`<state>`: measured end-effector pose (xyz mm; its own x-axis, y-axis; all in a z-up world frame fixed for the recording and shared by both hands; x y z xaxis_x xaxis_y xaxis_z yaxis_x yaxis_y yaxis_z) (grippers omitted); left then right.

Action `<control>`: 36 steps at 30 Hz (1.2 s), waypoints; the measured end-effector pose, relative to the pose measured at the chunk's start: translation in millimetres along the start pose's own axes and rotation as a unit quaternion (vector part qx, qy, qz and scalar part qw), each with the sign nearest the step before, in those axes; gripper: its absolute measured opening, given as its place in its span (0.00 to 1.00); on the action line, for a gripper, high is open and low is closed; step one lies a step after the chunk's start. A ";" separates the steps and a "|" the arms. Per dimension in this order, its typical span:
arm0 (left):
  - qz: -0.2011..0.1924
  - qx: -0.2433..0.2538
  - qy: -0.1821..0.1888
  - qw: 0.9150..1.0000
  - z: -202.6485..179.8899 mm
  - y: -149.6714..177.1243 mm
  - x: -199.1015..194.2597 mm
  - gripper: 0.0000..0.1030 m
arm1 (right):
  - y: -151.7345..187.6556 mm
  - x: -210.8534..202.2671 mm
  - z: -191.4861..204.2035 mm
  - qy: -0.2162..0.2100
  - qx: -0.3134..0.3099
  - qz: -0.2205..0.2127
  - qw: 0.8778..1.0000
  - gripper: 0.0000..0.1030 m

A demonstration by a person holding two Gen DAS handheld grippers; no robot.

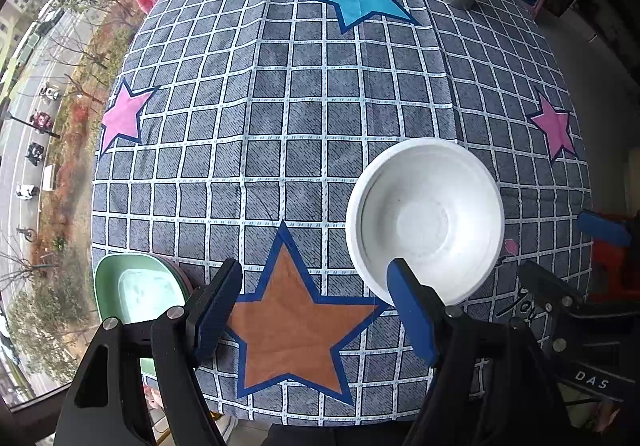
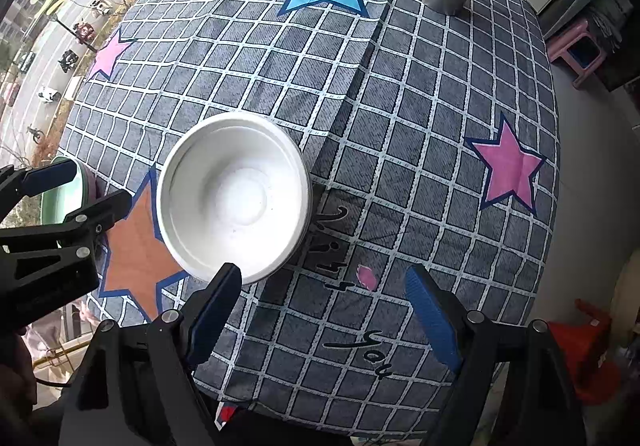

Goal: Organize plates and bowls

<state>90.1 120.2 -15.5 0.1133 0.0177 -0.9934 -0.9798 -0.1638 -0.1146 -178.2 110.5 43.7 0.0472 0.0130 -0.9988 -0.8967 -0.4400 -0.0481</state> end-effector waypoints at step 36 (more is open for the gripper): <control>0.103 -0.057 0.073 0.990 -47.5 22.9 94.8 0.27 | -22.0 85.5 16.0 -0.028 -0.070 0.062 0.995 0.26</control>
<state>86.3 71.3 -112.2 -0.0564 -0.1686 -0.9841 -0.9604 -0.2602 0.0996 -161.5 135.7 -40.8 -0.0880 -0.0004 -0.9961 -0.8241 -0.5617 0.0730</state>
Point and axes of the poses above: each gripper's, at about its wrist camera, not at the fingertips, and x roughly the way its jaws point, z to its left, y to its underside, the point moved 7 cm from there along x, roughly the way its jaws point, and after that the axes turned 13 degrees about -x, right-handed, at the moved point
